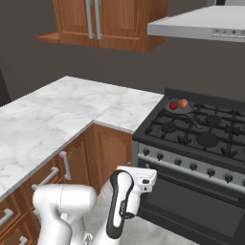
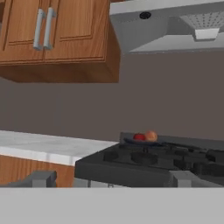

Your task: Place the pan on the rear left burner on the stove. Then place the tomato and the onion in the pan and turn on the rear left burner.

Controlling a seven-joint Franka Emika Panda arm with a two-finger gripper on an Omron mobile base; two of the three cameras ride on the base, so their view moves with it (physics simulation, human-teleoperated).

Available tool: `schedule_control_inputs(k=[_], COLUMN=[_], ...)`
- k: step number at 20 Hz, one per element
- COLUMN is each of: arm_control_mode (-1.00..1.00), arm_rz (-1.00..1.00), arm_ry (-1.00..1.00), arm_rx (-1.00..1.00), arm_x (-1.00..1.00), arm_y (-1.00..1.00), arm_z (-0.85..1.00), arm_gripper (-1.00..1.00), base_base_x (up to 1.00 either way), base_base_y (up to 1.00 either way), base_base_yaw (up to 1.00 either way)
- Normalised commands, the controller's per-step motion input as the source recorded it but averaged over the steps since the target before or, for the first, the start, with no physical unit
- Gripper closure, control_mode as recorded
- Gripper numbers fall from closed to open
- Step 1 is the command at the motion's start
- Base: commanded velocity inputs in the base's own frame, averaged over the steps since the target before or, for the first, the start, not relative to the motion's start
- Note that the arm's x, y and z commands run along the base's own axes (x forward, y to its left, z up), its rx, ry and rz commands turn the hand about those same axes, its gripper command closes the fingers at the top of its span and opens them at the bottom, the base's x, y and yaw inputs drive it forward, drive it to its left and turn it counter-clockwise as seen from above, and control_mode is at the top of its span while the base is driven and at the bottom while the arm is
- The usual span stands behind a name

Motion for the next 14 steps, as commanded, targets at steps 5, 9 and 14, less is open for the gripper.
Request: schedule_control_inputs(k=[5, 9, 14], arm_control_mode=[-1.00, -1.00, -1.00], arm_rz=[-0.18, -0.14, -0.13], arm_ry=[-0.10, -0.03, -0.01], arm_rx=[-0.03, 0.00, 0.00], arm_x=[0.26, 0.35, 0.35], arm_y=[0.28, 0.16, 0.48], arm_z=[0.00, 0.00, 0.00], arm_gripper=[-1.00, -1.00, -1.00], base_base_x=[0.00, 0.00, 0.00], base_base_y=[0.00, 0.00, 0.00], base_base_yaw=[0.00, 0.00, 0.00])
